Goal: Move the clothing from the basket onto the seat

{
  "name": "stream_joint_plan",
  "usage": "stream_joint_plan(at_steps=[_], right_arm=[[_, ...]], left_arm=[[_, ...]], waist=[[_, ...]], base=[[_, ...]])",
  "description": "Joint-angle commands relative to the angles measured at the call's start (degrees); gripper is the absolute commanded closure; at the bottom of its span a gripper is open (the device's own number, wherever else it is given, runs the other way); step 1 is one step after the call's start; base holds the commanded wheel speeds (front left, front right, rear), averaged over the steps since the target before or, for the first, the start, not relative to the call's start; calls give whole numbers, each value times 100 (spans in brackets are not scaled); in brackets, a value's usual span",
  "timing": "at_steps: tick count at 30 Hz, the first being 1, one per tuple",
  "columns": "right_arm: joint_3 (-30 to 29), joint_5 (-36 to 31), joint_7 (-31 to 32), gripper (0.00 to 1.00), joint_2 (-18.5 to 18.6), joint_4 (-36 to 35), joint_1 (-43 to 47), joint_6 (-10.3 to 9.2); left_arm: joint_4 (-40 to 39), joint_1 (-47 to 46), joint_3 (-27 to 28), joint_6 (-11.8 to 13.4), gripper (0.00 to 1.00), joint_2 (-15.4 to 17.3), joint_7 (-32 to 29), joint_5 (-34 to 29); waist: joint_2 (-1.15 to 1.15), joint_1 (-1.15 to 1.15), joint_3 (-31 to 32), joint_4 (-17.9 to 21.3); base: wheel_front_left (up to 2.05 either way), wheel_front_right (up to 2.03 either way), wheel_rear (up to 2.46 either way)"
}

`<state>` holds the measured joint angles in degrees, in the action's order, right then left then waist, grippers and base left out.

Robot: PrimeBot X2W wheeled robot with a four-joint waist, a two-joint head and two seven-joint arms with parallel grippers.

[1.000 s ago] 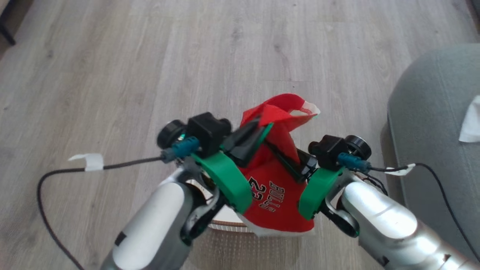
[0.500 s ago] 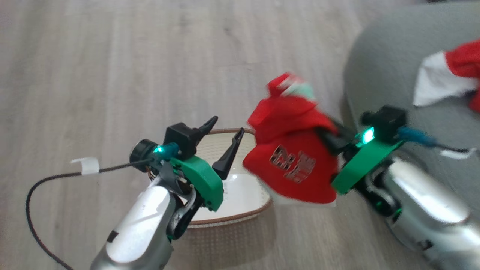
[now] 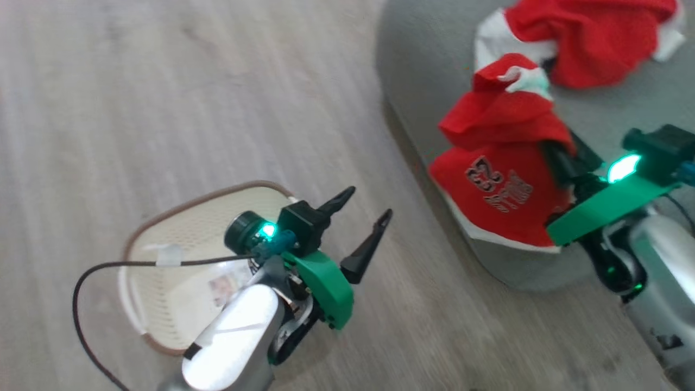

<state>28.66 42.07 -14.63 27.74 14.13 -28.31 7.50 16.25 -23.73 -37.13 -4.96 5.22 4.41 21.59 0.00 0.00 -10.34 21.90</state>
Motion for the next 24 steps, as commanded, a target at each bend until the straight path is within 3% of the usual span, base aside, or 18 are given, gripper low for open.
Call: stream_joint_plan(at_steps=[1, 8, 13, 16, 19, 24], right_arm=[[-197, -85, -37, 100, 5, -170, -1, -1], [-978, -388, -37, 100, -403, 120, -431, -1], [-1605, -619, -37, 100, -532, 415, -1273, -1], [-2284, -756, -37, 100, -612, 784, -2232, -1], [-2906, -920, -13, 100, -530, 1355, -3280, -1], [-4287, -1555, 108, 100, 6, 2448, -4818, -1]], left_arm=[[-260, -259, 119, -41, 0, 3, -1, -66], [-566, -456, -10, -46, 0, 87, -204, -176], [-718, -628, 26, 20, 0, 204, -359, -255], [-845, -787, 142, 130, 0, 348, -434, -348], [-924, -910, 201, 182, 0, 450, -462, -420], [-1048, -1022, 422, 341, 0, 562, -430, -407]], waist=[[0, 0, -390, 412], [0, 0, -1169, 400], [0, 0, -1814, 210], [0, 0, -2305, 74], [0, 0, -2728, -92], [0, 0, -3325, -352]], base=[[0, 0, 0], [0, 0, 0], [0, 0, 0], [0, 0, 0], [0, 0, 0], [0, 0, 0]])
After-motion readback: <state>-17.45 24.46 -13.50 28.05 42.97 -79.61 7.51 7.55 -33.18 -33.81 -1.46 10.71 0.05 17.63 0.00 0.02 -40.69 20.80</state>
